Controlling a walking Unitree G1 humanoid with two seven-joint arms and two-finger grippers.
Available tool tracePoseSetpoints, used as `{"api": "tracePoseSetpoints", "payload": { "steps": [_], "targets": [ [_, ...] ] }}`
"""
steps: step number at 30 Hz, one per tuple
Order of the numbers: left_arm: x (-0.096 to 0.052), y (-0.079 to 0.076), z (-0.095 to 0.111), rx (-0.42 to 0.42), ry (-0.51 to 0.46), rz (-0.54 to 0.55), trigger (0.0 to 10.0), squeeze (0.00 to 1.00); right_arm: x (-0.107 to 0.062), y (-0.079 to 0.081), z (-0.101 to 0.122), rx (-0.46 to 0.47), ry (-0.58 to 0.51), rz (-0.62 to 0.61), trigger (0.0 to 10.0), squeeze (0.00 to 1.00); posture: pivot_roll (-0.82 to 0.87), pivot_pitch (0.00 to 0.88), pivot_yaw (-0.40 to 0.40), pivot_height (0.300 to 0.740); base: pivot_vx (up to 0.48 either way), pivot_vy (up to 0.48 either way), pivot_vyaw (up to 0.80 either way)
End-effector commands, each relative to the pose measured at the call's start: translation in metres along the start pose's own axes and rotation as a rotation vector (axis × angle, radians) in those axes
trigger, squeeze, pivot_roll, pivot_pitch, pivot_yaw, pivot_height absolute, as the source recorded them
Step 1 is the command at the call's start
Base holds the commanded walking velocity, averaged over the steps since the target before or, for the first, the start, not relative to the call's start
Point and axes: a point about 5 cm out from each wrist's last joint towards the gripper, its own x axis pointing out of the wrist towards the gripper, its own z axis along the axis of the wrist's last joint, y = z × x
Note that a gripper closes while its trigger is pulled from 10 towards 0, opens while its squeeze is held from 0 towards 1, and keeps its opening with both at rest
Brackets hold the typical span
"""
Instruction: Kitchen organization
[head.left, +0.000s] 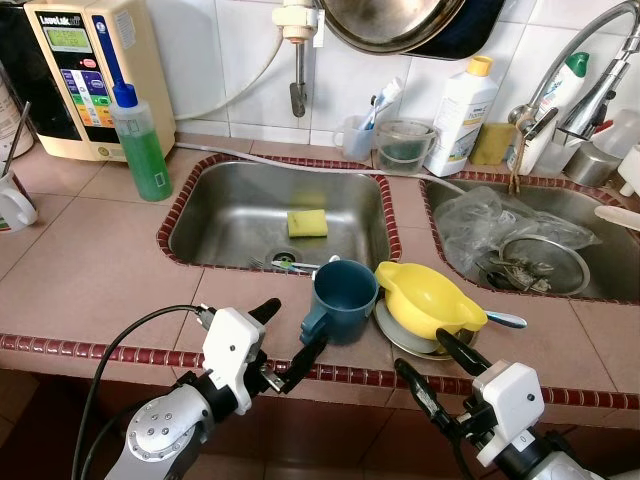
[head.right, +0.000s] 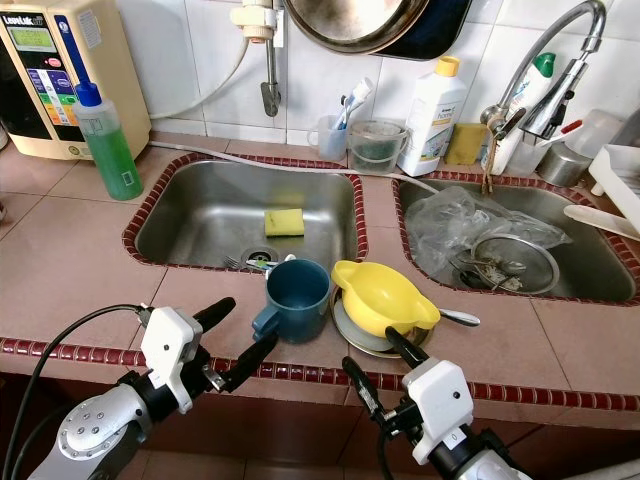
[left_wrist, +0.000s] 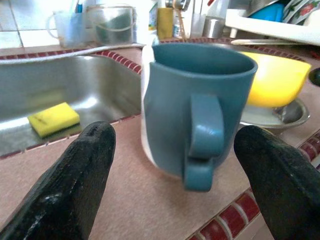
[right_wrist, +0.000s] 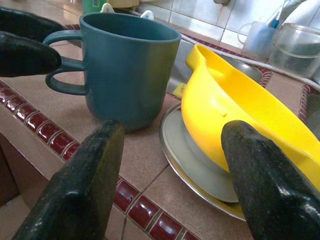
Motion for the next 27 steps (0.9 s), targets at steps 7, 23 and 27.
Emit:
{"api": "tracePoseSetpoints", "payload": {
  "steps": [7,23,27],
  "targets": [
    [0.006,-0.009,0.013,-0.009,-0.02,-0.009,10.0,0.0,-0.005,-0.009,0.006,-0.026,0.0,-0.023,10.0,0.0,-0.09,0.064,-0.025,0.74,0.0,0.0,0.0],
    [0.011,-0.013,0.005,-0.046,0.036,0.06,10.0,0.0,-0.01,-0.013,0.009,-0.037,0.013,-0.034,10.0,0.0,-0.11,0.08,-0.032,0.74,0.0,0.0,0.0],
    [0.009,-0.013,0.004,-0.06,0.028,0.055,0.7,0.0,-0.011,-0.013,0.009,-0.037,0.016,-0.03,10.0,0.0,-0.11,0.084,-0.035,0.74,0.0,0.0,0.0]
  ]
}}
